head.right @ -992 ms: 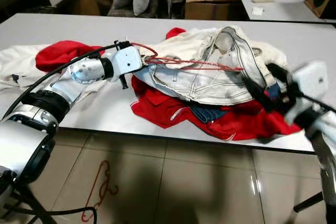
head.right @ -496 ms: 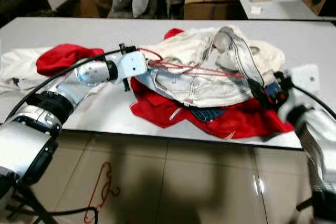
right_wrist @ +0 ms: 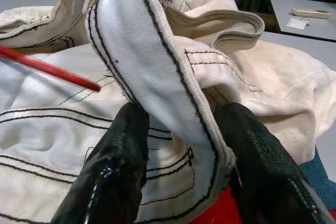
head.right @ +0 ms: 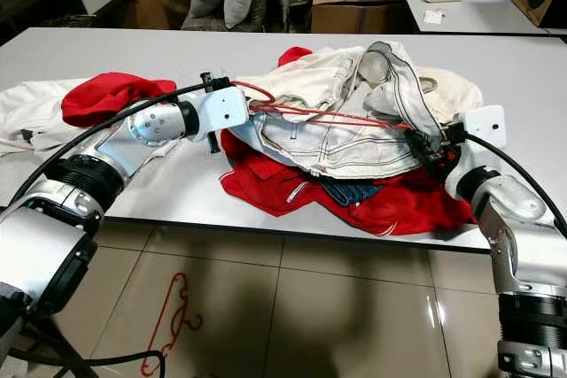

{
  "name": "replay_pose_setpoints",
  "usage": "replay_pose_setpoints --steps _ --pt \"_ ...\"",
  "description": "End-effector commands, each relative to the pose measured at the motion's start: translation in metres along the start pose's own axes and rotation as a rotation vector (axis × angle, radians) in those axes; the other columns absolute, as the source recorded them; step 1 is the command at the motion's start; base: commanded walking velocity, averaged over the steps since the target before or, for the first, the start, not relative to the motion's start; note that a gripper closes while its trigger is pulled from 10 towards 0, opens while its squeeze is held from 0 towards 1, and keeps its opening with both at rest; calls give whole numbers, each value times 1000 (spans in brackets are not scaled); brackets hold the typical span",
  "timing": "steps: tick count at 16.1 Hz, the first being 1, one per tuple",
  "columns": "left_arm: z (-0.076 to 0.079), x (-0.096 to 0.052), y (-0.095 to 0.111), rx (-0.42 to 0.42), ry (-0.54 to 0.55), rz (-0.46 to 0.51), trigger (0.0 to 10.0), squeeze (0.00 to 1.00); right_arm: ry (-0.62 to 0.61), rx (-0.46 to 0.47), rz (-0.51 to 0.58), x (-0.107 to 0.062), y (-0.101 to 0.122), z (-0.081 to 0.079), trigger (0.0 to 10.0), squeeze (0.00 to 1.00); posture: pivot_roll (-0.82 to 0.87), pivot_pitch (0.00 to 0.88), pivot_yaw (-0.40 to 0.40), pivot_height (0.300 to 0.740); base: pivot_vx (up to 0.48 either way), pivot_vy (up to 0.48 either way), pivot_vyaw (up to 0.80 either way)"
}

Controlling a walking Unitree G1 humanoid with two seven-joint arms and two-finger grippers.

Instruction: Hang hanger

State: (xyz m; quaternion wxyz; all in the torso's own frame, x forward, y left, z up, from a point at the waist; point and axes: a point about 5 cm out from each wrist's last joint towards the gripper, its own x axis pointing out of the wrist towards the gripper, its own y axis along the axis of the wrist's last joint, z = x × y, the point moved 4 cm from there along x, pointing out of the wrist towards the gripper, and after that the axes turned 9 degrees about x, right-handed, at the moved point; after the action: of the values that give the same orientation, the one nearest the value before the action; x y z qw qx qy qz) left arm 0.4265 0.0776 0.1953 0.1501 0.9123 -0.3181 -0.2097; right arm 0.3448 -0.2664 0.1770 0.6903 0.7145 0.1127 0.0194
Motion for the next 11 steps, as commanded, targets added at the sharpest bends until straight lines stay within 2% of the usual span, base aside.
replay_pose_setpoints --steps 1,6,11 --pt "-2 -6 -13 13 8 -57 0 0 1 16 27 -4 6 2 0 0 -97 0 82 740 0 0 0" --pt "3 -2 -12 12 1 -71 0 0 53 26 28 -18 8 -4 0 0 -114 0 97 740 0 0 0" --pt "1 -1 -12 23 11 -83 0 0 58 26 18 -22 8 -5 0 0 -117 0 98 740 0 0 0"
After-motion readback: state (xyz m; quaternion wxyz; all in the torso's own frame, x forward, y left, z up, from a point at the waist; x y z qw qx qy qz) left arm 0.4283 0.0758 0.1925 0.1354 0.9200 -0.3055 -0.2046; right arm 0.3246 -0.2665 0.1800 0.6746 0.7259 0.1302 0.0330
